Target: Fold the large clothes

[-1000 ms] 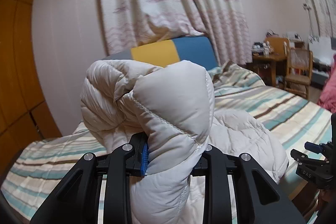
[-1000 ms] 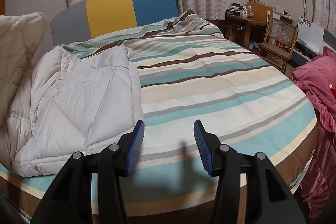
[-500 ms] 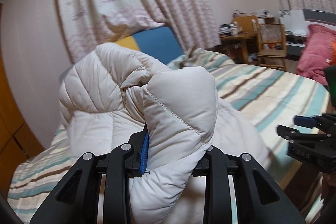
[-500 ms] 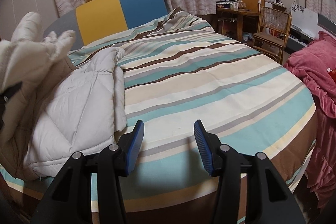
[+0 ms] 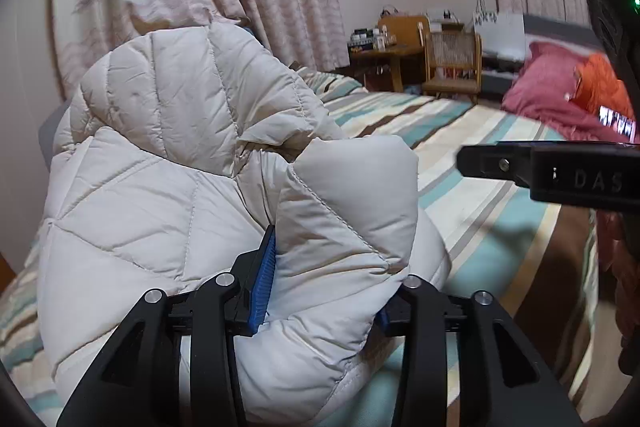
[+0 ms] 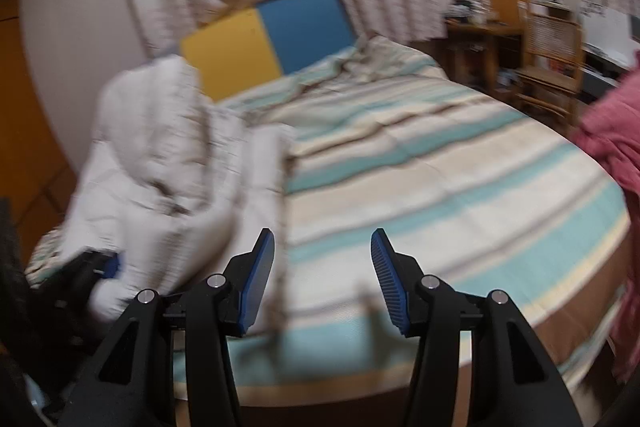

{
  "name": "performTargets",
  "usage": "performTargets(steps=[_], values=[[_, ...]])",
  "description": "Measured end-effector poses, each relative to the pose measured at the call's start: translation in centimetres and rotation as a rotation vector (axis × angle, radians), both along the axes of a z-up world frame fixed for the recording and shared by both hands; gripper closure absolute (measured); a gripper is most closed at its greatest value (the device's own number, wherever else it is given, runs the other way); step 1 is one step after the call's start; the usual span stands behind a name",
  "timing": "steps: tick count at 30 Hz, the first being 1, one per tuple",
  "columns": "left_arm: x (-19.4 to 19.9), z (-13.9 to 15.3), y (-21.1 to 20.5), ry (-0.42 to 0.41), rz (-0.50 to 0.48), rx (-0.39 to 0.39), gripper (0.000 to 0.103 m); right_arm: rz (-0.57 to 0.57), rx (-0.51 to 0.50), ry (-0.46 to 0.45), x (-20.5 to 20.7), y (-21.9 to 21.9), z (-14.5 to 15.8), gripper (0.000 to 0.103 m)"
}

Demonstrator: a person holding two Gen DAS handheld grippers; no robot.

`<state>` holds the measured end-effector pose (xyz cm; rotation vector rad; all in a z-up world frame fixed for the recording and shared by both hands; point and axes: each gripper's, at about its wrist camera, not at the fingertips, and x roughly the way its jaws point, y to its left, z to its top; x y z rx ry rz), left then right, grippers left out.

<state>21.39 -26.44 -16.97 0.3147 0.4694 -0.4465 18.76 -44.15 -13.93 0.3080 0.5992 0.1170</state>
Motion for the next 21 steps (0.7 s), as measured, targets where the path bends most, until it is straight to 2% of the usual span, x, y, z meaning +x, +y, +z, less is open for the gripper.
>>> performTargets(steps=[3, 4, 5, 6, 9, 10, 13, 15, 17, 20, 21], values=[[-0.9, 0.0, 0.1, -0.008, -0.017, 0.000, 0.053, 0.075, 0.021, -0.037, 0.2, 1.1, 1.4, 0.052], [-1.3, 0.0, 0.0, -0.012, -0.035, -0.002, 0.047, 0.116, 0.027, -0.046, 0.5, 1.8, 1.9, 0.052], [-1.8, 0.0, 0.0, -0.005, -0.081, -0.015, 0.018, 0.150, 0.031, -0.043, 0.8, 2.3, 2.1, 0.052], [-2.8, 0.0, -0.2, 0.001, -0.153, -0.031, 0.005, 0.179, 0.017, -0.024, 1.3, 2.9, 2.1, 0.053], [-5.2, 0.0, -0.4, -0.032, -0.200, 0.016, 0.005, 0.187, -0.085, 0.079, 3.3, 4.4, 0.9, 0.056], [-5.8, 0.2, 0.2, -0.020, -0.209, -0.001, 0.005, 0.183, -0.097, 0.118, 3.9, 4.6, 0.1, 0.056], [-7.0, 1.8, 3.7, 0.011, -0.162, -0.102, 0.005, 0.176, -0.009, 0.154, 4.3, 4.0, -1.3, 0.056], [-7.4, 3.3, 6.7, 0.003, -0.102, -0.184, 0.005, 0.172, 0.001, 0.147, 4.0, 3.9, -1.3, 0.056], [-7.1, 4.6, 9.8, -0.025, -0.012, -0.251, 0.005, 0.172, -0.016, 0.123, 3.5, 4.2, -0.9, 0.056], [-4.4, 5.9, 15.8, -0.046, 0.213, -0.380, 0.005, 0.174, -0.052, 0.098, 3.0, 4.5, -0.1, 0.056], [-2.8, 6.1, 18.1, -0.034, 0.320, -0.418, 0.005, 0.169, -0.061, 0.088, 2.9, 4.5, 0.4, 0.056]])
